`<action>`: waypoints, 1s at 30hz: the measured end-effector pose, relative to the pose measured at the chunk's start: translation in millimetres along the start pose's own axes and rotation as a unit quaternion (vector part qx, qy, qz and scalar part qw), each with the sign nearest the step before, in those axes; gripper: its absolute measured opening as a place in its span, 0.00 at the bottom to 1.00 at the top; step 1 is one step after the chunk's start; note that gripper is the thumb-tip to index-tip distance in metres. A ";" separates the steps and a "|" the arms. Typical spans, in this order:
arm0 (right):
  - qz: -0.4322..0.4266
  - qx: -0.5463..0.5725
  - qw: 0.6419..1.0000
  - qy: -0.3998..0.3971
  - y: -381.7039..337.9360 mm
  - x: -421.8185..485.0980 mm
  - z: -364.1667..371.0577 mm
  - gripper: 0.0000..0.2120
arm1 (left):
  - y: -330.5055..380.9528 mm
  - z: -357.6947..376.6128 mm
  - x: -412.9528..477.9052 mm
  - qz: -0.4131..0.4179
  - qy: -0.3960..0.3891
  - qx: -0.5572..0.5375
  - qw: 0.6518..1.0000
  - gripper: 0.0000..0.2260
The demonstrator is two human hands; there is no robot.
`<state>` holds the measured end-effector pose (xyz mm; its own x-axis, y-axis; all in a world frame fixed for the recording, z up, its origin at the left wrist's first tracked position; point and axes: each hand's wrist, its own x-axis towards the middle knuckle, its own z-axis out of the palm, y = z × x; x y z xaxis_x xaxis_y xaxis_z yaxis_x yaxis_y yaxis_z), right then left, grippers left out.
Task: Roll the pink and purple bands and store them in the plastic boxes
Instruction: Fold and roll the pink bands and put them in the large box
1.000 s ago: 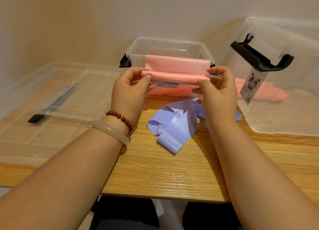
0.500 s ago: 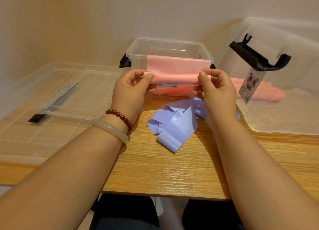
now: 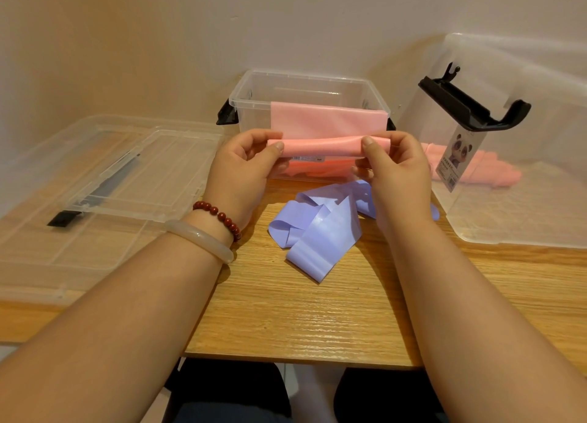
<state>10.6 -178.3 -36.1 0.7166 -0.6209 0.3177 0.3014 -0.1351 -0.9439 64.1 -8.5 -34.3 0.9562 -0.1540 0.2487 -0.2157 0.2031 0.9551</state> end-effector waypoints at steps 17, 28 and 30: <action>-0.020 0.005 1.000 -0.005 -4.4 -0.8 -2.6 0.07 | 2.6 -0.7 -0.1 0.027 0.028 -0.004 0.999 0.08; -0.046 0.006 0.998 -0.043 -5.6 -3.6 -2.5 0.08 | 6.0 -1.1 -3.0 0.008 0.000 -0.042 0.999 0.11; -0.044 0.004 0.998 -0.037 -6.2 -3.1 -2.5 0.06 | 7.1 -0.1 -4.1 0.004 -0.002 -0.044 0.999 0.11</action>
<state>4.9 -177.4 -31.4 0.7316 -0.5479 0.4057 0.3703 -0.1804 -0.9112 58.7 -6.3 -28.6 0.9539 -0.1552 0.2570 -0.2052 0.2879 0.9354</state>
